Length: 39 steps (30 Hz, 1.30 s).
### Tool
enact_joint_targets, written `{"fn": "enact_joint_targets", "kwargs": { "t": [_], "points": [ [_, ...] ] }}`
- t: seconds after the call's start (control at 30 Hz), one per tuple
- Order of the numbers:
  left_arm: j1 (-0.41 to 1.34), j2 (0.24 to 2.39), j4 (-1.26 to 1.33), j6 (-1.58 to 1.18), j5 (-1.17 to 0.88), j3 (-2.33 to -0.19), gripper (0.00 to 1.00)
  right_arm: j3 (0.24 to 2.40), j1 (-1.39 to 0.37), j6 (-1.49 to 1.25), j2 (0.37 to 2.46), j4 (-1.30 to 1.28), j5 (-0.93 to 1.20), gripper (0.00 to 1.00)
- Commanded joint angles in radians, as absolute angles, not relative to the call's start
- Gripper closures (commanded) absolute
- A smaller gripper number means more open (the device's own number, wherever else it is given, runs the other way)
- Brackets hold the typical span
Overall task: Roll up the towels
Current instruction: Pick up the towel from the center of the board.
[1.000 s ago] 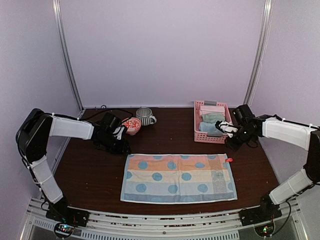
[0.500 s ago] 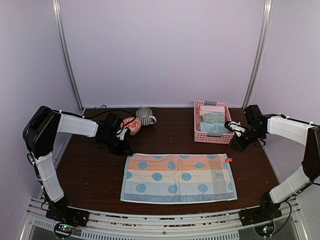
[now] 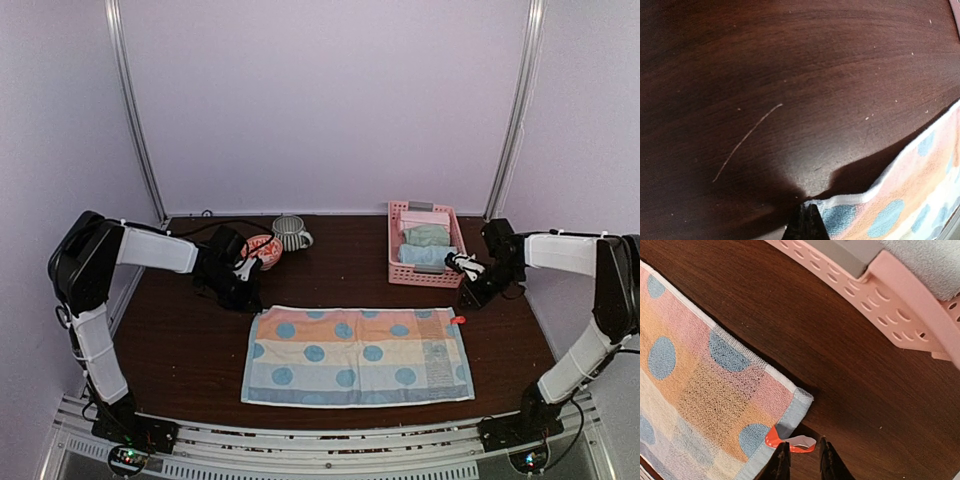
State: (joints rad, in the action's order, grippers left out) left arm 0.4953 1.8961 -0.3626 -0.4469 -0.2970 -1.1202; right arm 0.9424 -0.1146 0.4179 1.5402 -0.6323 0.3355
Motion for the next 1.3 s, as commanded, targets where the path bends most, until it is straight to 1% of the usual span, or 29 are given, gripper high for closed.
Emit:
{"fn": "enact_joint_targets", "kwargs": {
  "t": [0.0, 0.13, 0.23, 0.53, 0.7, 0.97, 1.27],
  "points": [
    [0.49, 1.815, -0.338, -0.444, -0.197, -1.086, 1.0, 0.974, -0.103, 0.374, 1.57, -0.624, 0.417, 0.78],
    [0.49, 1.683, -0.294, -0.476, -0.147, -1.039, 1.0, 0.987, -0.103, 0.371, 1.572, -0.632, 0.452, 0.79],
    [0.49, 1.633, -0.281, -0.483, -0.142, -1.018, 1.0, 0.981, -0.103, 0.367, 1.57, -0.625, 0.451, 0.79],
    [0.491, 1.657, -0.245, -0.471, -0.165, -0.988, 1.0, 0.994, -0.104, 0.32, 1.616, -0.613, 0.503, 0.79],
    [0.491, 1.645, -0.22, -0.472, -0.165, -0.963, 1.0, 0.999, -0.104, 0.263, 1.652, -0.566, 0.446, 0.83],
    [0.491, 1.627, -0.204, -0.48, -0.164, -0.931, 1.0, 1.043, -0.109, 0.249, 1.734, -0.54, 0.494, 0.82],
    [0.492, 1.625, -0.204, -0.487, -0.167, -0.931, 1.0, 1.042, -0.119, 0.258, 1.781, -0.523, 0.514, 0.81]
  ]
}}
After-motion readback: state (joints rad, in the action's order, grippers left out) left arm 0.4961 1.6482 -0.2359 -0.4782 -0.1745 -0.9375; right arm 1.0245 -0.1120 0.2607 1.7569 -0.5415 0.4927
